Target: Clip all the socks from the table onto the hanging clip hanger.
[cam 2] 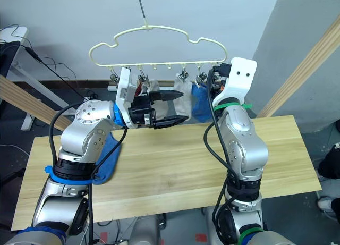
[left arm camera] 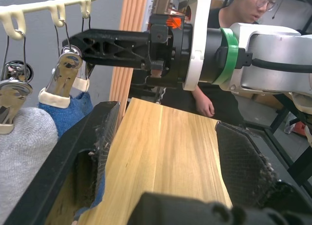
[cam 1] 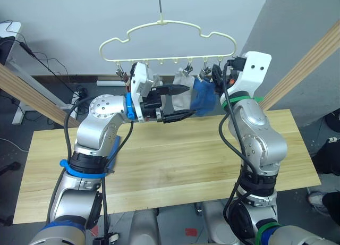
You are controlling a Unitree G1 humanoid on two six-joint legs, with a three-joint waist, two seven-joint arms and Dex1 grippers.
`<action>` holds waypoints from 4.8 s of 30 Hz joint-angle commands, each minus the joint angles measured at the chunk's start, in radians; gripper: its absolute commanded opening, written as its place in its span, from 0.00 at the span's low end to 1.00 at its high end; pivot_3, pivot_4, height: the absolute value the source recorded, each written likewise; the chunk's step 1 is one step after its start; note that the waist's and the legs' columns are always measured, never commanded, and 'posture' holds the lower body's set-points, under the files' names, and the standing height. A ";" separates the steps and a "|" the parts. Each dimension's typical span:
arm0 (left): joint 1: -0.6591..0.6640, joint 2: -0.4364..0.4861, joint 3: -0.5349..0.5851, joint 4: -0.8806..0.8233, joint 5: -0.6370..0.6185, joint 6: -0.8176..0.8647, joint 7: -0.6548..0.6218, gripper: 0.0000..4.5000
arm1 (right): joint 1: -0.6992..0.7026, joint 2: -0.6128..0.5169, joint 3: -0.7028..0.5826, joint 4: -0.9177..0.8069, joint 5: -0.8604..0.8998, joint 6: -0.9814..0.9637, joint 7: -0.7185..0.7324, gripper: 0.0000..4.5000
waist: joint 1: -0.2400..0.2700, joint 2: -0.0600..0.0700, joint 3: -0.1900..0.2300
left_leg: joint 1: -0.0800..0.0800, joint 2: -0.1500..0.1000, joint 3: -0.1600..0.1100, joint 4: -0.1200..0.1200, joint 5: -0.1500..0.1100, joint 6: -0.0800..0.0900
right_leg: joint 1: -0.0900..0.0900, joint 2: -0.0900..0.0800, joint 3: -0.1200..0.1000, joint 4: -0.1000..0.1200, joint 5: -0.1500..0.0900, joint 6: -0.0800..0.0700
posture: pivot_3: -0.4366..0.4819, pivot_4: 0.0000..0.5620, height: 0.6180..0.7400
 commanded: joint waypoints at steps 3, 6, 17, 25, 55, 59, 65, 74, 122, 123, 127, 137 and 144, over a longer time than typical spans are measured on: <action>-0.006 -0.002 0.002 -0.022 -0.001 -0.014 -0.006 0.79 | 0.002 0.038 0.015 -0.065 0.020 0.000 -0.021 0.62 | 0.000 0.000 0.000 | 0.000 0.000 0.000 0.000 0.000 0.000 | 0.000 0.000 0.000 0.000 0.000 0.000 | 0.28 0.59 1.00; -0.006 -0.003 0.000 -0.024 -0.001 -0.011 -0.005 0.79 | 0.002 0.039 0.016 -0.066 0.028 -0.002 -0.026 0.62 | 0.000 0.000 0.000 | 0.000 0.000 0.000 0.000 0.000 0.000 | 0.000 0.000 0.000 0.000 0.000 0.000 | 0.28 0.59 1.00; -0.007 -0.006 -0.003 -0.028 0.000 -0.008 -0.001 0.79 | -0.005 0.041 0.024 -0.065 0.066 -0.016 -0.014 0.58 | 0.000 0.000 0.000 | 0.000 0.000 0.000 0.000 0.000 0.000 | 0.000 0.000 0.000 0.000 0.000 0.000 | 0.28 0.59 1.00; -0.002 -0.005 -0.006 -0.030 0.005 -0.010 -0.001 0.79 | -0.001 0.026 0.041 -0.070 0.084 -0.024 -0.007 0.03 | 0.000 0.000 0.000 | 0.000 0.000 0.000 0.000 0.000 0.000 | 0.000 0.000 0.000 0.000 0.000 0.000 | 0.28 0.59 1.00; 0.658 -0.111 0.281 -0.180 0.264 -0.114 0.663 1.00 | 0.018 0.009 0.047 -0.074 0.083 -0.027 0.009 0.03 | -0.017 0.000 0.000 | 0.001 0.001 0.000 0.000 0.000 0.000 | -0.001 0.000 0.001 0.001 0.000 -0.001 | 0.29 0.60 1.00; 0.690 -0.148 0.392 -0.153 0.217 0.055 0.807 1.00 | 0.019 0.011 0.051 -0.071 0.087 -0.024 0.013 0.03 | -0.012 0.000 0.000 | 0.001 0.001 0.000 0.001 0.000 0.000 | 0.000 0.000 0.000 0.002 -0.002 0.004 | 0.30 0.60 1.00; 0.606 -0.109 0.413 -0.001 0.209 0.129 0.825 1.00 | 0.018 0.012 0.056 -0.073 0.088 -0.017 0.013 0.03 | -0.002 -0.001 -0.001 | 0.001 0.000 0.000 0.004 0.001 0.001 | 0.000 -0.001 0.000 0.002 -0.002 0.004 | 0.30 0.61 1.00; 0.482 -0.101 0.400 0.212 0.227 0.170 0.882 1.00 | 0.018 0.006 0.056 -0.078 0.090 -0.004 0.013 0.03 | -0.001 -0.001 -0.001 | 0.001 0.001 0.000 0.001 0.001 0.001 | 0.000 0.000 0.000 0.003 -0.001 0.001 | 0.29 0.61 1.00; 0.191 -0.260 -0.076 -0.037 0.079 0.112 0.304 0.00 | 0.000 -0.008 0.034 -0.083 0.086 0.005 0.003 0.03 | -0.012 -0.001 -0.001 | 0.000 0.000 0.000 -0.005 0.001 0.002 | 0.000 0.000 0.000 -0.004 -0.001 0.002 | 0.26 0.61 1.00; 0.182 -0.277 -0.072 -0.029 0.086 0.112 0.332 0.00 | -0.001 -0.008 0.034 -0.083 0.087 0.005 0.003 0.03 | -0.012 -0.001 -0.001 | 0.000 0.000 0.000 -0.005 0.001 0.002 | 0.000 0.000 0.000 -0.004 -0.001 0.002 | 0.26 0.61 1.00; 0.154 -0.329 -0.069 0.014 0.130 0.101 0.432 0.00 | -0.005 -0.006 0.033 -0.081 0.087 0.004 0.003 0.03 | -0.016 -0.001 -0.001 | 0.000 0.000 0.000 -0.005 0.001 0.002 | 0.000 0.000 0.000 -0.004 -0.001 0.002 | 0.26 0.61 1.00; 0.150 -0.408 -0.074 0.030 0.214 0.032 0.585 0.00 | -0.008 0.000 0.031 -0.079 0.090 0.010 0.002 0.03 | -0.021 -0.001 -0.001 | 0.000 0.000 0.000 -0.005 0.001 0.002 | 0.000 0.000 0.000 -0.004 -0.001 0.002 | 0.25 0.61 1.00; 0.145 -0.438 -0.087 0.027 0.239 -0.001 0.618 0.00 | -0.010 0.008 0.031 -0.078 0.092 0.016 0.001 0.03 | -0.021 -0.001 -0.001 | 0.000 0.000 0.000 -0.005 0.001 0.002 | 0.000 0.000 0.000 -0.004 -0.001 0.002 | 0.25 0.61 1.00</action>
